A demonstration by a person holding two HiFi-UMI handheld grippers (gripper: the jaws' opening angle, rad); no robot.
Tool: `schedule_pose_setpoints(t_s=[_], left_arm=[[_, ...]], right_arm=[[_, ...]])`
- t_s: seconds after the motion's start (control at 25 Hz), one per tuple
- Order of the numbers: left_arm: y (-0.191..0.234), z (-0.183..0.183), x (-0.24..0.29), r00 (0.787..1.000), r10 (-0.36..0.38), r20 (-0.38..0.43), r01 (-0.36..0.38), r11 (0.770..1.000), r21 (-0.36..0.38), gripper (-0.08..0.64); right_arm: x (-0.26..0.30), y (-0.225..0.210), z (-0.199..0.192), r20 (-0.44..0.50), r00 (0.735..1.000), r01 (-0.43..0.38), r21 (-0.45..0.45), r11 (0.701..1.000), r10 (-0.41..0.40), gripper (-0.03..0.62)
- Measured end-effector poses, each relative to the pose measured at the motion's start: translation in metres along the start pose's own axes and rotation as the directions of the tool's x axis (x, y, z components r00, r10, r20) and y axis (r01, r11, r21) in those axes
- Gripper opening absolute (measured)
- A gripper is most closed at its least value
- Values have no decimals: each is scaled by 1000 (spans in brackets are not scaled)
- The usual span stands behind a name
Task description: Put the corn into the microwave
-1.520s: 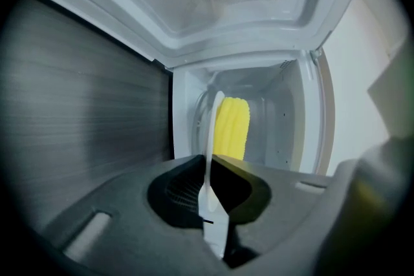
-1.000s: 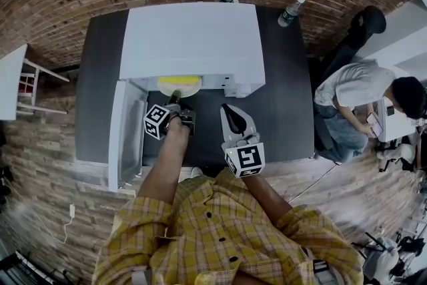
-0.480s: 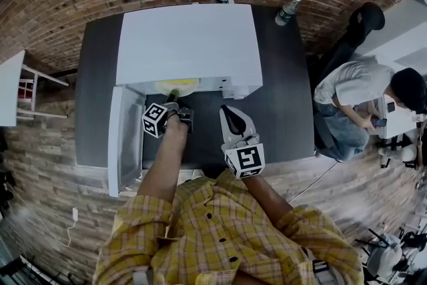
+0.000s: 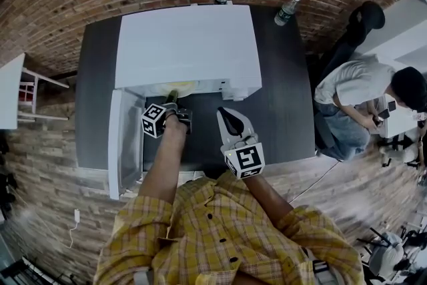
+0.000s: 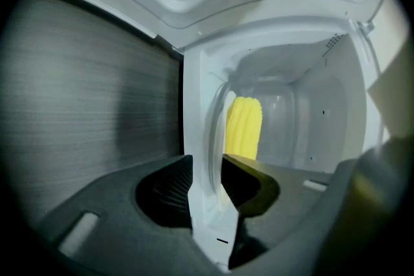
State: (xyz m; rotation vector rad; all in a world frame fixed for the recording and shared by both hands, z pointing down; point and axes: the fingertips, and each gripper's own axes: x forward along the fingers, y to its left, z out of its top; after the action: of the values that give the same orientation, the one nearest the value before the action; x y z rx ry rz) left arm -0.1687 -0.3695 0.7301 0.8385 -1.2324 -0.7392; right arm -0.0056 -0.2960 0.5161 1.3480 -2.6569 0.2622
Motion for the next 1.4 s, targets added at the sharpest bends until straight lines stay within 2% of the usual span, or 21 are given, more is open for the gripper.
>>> schedule_pose_setpoints(t_s=[0.16,0.4,0.76,0.88,1.16,1.24,1.32,1.4], left_arm=[[1,1,4,1000,-3,-1,2,1000,-10,164],[2,0,8,1000,-6,0,6,999,-41,169],[-15,-11,-16,998,-68,-18,66,995,-76,167],[-24,-16,-27,994,-96,-49,94,994,-49,151],[-37,-27,-58,982,-143,-122,147,989,33,65],[-39,-33,-67,977,-146,-153,158,985,66,52],[-41,-39,-77,973,-147,-180,168,980,106,6],[-44,-44,-89,966,-161,-202,190,973,132,2]], right_arm=[[0,0,0,-1,1000,-1,1,1000,1,5],[-1,-3,-2,-4,1000,2,4,1000,-2,5],[-6,-2,1,12,1000,22,20,1000,-23,5],[-9,0,3,19,999,32,22,999,-32,5],[-19,11,10,30,998,47,17,999,-47,5],[-22,15,11,32,998,50,11,999,-51,5],[-26,20,10,28,998,56,5,998,-56,3],[-30,26,9,25,998,59,2,998,-59,3]])
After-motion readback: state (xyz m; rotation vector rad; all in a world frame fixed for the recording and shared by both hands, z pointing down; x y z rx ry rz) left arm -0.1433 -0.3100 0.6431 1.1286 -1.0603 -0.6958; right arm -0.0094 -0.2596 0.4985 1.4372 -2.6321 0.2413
